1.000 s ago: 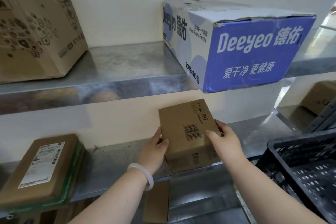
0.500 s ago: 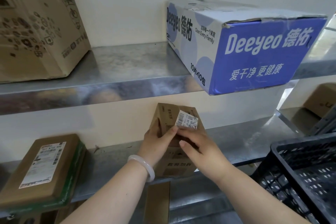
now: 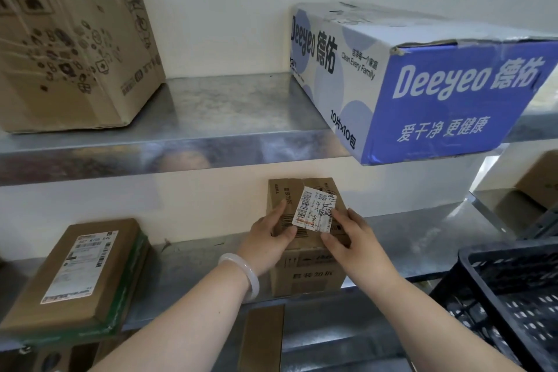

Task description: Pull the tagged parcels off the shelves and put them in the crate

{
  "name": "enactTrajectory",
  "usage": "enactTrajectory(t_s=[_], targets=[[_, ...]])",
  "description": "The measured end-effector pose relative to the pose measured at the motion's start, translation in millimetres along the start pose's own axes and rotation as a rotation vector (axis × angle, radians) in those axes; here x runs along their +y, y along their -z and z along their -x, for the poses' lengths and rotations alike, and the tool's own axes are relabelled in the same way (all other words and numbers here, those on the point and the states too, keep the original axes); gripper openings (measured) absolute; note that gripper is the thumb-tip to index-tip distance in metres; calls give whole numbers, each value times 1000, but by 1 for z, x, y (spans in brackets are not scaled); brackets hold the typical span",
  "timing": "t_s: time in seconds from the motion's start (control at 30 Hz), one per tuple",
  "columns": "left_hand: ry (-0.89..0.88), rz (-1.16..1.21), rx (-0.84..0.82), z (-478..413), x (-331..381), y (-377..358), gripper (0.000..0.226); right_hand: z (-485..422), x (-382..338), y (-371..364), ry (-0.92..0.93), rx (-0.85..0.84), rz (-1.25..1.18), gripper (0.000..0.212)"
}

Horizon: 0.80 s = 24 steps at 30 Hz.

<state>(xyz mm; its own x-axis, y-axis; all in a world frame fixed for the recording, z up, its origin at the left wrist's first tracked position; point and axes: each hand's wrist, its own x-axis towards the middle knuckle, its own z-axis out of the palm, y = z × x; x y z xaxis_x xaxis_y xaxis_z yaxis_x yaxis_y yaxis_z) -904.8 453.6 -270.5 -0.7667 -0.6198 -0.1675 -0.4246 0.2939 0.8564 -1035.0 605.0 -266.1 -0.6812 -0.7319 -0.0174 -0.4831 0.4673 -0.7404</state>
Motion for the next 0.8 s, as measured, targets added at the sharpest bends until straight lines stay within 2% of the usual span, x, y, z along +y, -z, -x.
enactTrajectory(t_s=[0.17,0.27,0.4,0.53,0.8], targets=[[3,-29,11,4,-5,-1,62,1,0,1,25,-29,102,64],[-4,-132,67,8,-3,6,65,-1,-5,9,98,-26,254,76],[-27,-381,234,34,0,26,73,-8,-29,8,302,-74,398,92],[-45,-698,431,81,-19,44,78,-6,-60,-27,553,-176,468,99],[126,-904,609,193,-83,100,81,53,-124,-121,880,-387,473,99]])
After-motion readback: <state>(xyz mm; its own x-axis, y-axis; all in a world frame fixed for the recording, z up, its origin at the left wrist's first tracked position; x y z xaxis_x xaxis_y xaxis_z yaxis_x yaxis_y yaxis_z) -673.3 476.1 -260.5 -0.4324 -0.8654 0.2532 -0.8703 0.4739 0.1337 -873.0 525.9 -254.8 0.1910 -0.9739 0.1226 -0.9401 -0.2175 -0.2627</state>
